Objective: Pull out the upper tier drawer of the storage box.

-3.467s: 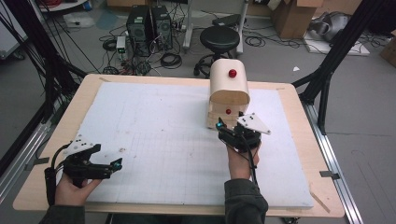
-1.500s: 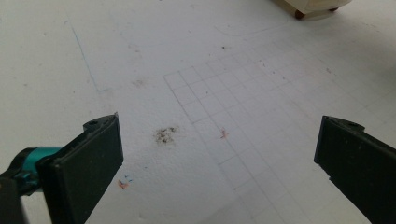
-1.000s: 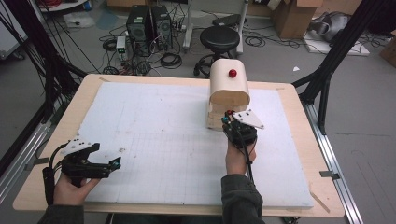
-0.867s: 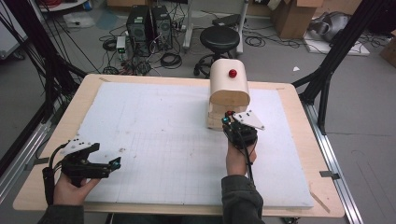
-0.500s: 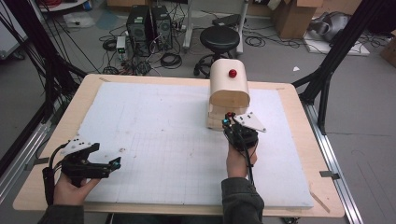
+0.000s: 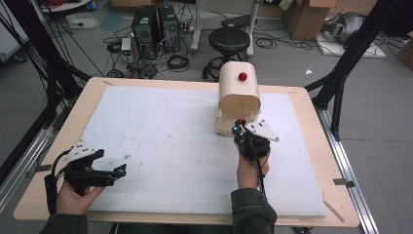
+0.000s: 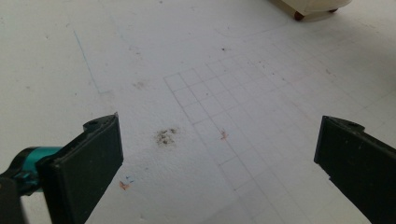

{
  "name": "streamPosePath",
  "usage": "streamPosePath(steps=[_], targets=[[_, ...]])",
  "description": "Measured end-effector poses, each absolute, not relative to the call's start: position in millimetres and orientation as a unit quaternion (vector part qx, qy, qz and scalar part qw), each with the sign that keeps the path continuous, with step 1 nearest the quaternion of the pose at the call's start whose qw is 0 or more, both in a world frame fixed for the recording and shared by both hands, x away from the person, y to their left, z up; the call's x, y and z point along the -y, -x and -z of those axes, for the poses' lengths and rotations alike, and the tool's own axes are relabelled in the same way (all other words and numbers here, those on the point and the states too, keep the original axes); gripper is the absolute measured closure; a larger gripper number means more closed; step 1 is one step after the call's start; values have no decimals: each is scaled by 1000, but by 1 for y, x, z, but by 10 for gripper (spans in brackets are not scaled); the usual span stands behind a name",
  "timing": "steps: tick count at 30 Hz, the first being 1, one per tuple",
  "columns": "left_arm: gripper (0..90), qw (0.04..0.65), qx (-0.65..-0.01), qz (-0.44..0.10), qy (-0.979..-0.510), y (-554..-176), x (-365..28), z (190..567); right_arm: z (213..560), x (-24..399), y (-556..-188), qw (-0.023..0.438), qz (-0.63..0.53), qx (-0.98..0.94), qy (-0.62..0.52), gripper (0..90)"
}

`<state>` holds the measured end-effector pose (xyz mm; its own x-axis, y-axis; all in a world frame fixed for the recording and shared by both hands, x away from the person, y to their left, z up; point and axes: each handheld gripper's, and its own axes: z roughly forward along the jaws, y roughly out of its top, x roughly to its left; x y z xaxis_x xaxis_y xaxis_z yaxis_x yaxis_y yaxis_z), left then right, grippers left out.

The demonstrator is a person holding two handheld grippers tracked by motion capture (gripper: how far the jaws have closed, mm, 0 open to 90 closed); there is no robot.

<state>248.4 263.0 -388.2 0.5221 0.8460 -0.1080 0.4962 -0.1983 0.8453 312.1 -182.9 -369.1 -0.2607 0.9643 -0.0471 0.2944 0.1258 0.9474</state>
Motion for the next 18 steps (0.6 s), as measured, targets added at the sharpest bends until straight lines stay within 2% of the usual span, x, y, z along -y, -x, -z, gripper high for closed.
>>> streamPosePath(steps=[18], targets=[[17,448,-447,-196,-749,-248,-263,388,370,184,-300,366,-457,-654,-479,727]])
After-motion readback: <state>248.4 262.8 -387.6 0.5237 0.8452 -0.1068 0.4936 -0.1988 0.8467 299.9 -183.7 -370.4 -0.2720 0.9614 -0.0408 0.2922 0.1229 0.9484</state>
